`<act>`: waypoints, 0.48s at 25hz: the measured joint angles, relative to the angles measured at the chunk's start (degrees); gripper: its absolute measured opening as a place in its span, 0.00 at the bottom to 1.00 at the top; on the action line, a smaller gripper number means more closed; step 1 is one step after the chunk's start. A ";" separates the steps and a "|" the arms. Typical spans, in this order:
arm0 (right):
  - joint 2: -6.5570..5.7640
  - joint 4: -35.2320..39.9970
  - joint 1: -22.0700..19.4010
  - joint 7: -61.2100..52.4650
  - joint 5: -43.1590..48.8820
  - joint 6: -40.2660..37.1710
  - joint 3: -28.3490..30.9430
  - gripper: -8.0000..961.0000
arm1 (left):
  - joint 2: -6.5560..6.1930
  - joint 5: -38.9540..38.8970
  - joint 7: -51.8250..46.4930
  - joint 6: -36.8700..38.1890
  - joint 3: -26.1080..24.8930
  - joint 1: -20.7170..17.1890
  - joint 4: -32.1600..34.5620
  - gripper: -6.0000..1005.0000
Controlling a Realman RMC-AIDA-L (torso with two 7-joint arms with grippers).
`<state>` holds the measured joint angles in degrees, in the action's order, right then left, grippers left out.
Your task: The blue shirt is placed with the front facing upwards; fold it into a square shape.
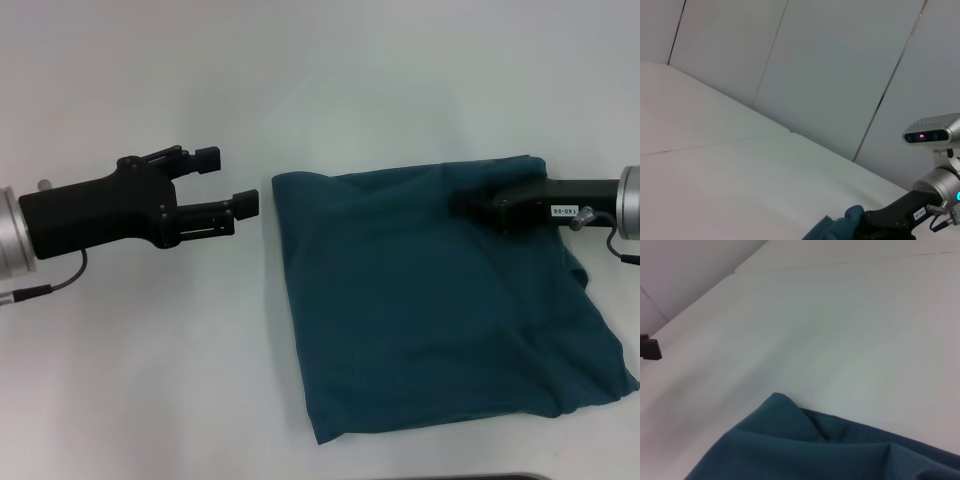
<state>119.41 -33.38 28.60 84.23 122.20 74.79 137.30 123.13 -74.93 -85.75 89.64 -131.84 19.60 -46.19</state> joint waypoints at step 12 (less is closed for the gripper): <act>-0.47 -0.08 -1.49 4.04 -4.91 3.79 0.26 0.06 | -0.06 0.49 -0.88 0.54 -0.04 -0.18 0.69 0.90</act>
<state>118.94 -33.45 27.11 88.27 117.29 78.58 137.56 123.07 -74.44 -86.63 90.18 -131.87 19.42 -45.51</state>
